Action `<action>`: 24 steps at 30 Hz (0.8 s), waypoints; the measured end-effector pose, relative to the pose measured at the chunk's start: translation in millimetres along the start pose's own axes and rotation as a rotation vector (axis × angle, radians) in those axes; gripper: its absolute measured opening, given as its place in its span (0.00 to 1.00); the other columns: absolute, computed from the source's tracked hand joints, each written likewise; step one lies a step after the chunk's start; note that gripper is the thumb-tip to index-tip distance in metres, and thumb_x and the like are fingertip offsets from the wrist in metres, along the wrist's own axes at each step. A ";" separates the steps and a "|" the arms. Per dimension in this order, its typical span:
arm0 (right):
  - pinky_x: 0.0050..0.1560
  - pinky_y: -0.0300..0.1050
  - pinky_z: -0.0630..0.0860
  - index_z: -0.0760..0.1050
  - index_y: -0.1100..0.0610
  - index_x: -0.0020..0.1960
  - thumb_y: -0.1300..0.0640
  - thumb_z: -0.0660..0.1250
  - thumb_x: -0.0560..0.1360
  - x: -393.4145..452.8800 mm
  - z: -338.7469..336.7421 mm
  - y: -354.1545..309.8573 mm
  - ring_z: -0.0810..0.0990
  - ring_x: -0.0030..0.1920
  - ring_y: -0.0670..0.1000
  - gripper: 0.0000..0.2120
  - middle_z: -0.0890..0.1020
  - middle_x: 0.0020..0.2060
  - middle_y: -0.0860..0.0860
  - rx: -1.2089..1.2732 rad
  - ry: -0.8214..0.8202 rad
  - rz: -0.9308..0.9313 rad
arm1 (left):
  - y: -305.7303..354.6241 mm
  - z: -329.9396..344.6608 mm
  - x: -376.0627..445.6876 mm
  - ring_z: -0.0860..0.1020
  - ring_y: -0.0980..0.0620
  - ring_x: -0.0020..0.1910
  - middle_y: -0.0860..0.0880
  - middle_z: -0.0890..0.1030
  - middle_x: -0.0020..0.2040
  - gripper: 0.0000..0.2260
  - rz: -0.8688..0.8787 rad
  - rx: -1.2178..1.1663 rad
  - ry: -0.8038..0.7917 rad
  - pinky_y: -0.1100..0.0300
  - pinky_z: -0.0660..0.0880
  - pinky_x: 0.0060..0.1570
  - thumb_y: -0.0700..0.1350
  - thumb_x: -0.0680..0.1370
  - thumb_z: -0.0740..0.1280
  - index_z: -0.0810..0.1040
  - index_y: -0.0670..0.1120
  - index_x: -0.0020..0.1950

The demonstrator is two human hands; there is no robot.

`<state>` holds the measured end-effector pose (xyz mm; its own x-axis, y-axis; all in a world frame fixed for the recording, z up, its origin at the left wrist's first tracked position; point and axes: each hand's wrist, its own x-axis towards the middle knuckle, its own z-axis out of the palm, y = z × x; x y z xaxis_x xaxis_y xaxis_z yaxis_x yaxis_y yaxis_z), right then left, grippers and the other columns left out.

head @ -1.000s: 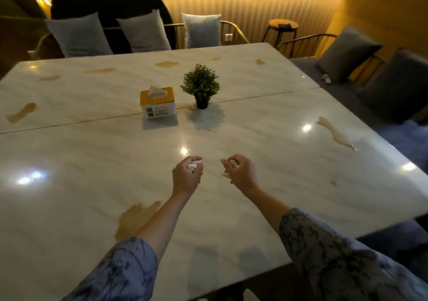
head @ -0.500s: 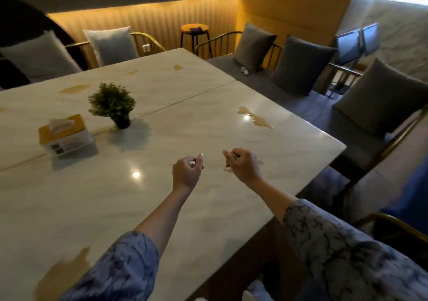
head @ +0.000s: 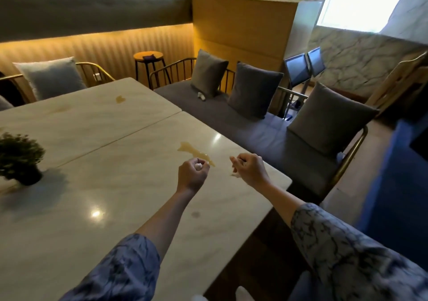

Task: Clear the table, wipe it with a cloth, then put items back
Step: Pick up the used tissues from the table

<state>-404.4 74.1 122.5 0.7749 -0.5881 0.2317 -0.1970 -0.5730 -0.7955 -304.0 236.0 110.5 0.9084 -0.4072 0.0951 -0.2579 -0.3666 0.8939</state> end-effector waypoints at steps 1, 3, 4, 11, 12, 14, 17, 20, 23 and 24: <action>0.29 0.43 0.78 0.78 0.64 0.34 0.53 0.68 0.77 8.6 -7.9 6.6 0.80 0.27 0.40 0.18 0.82 0.29 0.53 0.009 -0.001 0.001 | 6.3 10.3 4.6 0.82 0.47 0.36 0.48 0.83 0.34 0.08 -0.004 -0.008 0.004 0.53 0.80 0.41 0.54 0.69 0.66 0.79 0.51 0.37; 0.28 0.42 0.79 0.78 0.65 0.34 0.54 0.68 0.77 23.8 -20.0 16.6 0.80 0.26 0.41 0.18 0.82 0.29 0.53 0.033 0.009 0.008 | 15.9 28.6 13.2 0.82 0.46 0.36 0.47 0.83 0.36 0.11 -0.008 -0.020 0.011 0.52 0.80 0.41 0.54 0.68 0.65 0.80 0.49 0.39; 0.28 0.42 0.79 0.78 0.64 0.34 0.54 0.69 0.77 30.1 -24.3 20.9 0.80 0.26 0.41 0.17 0.82 0.28 0.52 0.033 0.015 0.004 | 19.4 36.4 16.9 0.82 0.46 0.36 0.47 0.83 0.36 0.12 -0.010 -0.027 0.012 0.52 0.80 0.41 0.54 0.68 0.65 0.81 0.48 0.40; 0.36 0.52 0.82 0.79 0.60 0.35 0.52 0.68 0.77 57.9 -36.6 49.6 0.81 0.29 0.48 0.15 0.82 0.28 0.50 0.045 -0.020 -0.018 | 29.2 80.1 43.6 0.82 0.47 0.40 0.45 0.83 0.41 0.07 -0.026 -0.032 0.016 0.58 0.78 0.40 0.46 0.76 0.69 0.81 0.43 0.47; 0.36 0.53 0.82 0.79 0.60 0.35 0.52 0.68 0.77 61.1 -37.6 53.4 0.82 0.29 0.49 0.15 0.82 0.28 0.50 0.048 -0.020 -0.017 | 29.7 85.3 47.5 0.82 0.47 0.40 0.45 0.83 0.41 0.06 -0.028 -0.038 0.019 0.57 0.79 0.40 0.46 0.76 0.68 0.81 0.44 0.46; 0.37 0.54 0.82 0.79 0.59 0.35 0.52 0.68 0.77 68.7 -40.2 61.2 0.81 0.29 0.49 0.15 0.81 0.28 0.49 0.051 -0.024 -0.015 | 30.3 95.2 56.0 0.82 0.47 0.39 0.45 0.83 0.41 0.07 -0.037 -0.047 0.022 0.56 0.79 0.39 0.47 0.77 0.68 0.80 0.44 0.46; 0.38 0.52 0.82 0.79 0.57 0.35 0.52 0.68 0.77 83.4 -45.0 72.2 0.81 0.30 0.49 0.14 0.81 0.28 0.48 0.029 -0.044 -0.018 | 30.4 111.0 70.9 0.81 0.46 0.37 0.46 0.83 0.38 0.09 -0.058 -0.057 0.022 0.57 0.77 0.35 0.49 0.78 0.68 0.80 0.43 0.45; 0.37 0.48 0.82 0.78 0.56 0.35 0.53 0.68 0.78 106.1 -48.9 82.3 0.80 0.30 0.48 0.13 0.80 0.29 0.47 0.026 -0.047 -0.027 | 31.7 130.4 90.8 0.81 0.46 0.35 0.47 0.82 0.35 0.10 -0.064 -0.049 0.029 0.54 0.78 0.36 0.50 0.77 0.68 0.80 0.43 0.43; 0.35 0.42 0.80 0.77 0.55 0.34 0.54 0.68 0.78 134.3 -46.2 90.4 0.79 0.29 0.48 0.14 0.79 0.28 0.48 0.024 -0.056 -0.033 | 35.1 149.8 116.8 0.80 0.48 0.36 0.46 0.82 0.36 0.12 -0.059 -0.025 0.027 0.55 0.78 0.37 0.51 0.78 0.67 0.80 0.43 0.43; 0.34 0.41 0.78 0.76 0.54 0.33 0.54 0.68 0.78 144.5 -44.4 93.1 0.79 0.29 0.49 0.14 0.79 0.28 0.50 0.024 -0.064 -0.030 | 35.9 155.6 126.3 0.80 0.48 0.36 0.46 0.82 0.37 0.13 -0.063 -0.025 0.026 0.55 0.78 0.38 0.51 0.78 0.67 0.80 0.42 0.44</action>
<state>-337.4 -89.6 106.8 0.8169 -0.5332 0.2200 -0.1595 -0.5754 -0.8022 -249.7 41.2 86.4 0.9310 -0.3618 0.0489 -0.1915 -0.3699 0.9091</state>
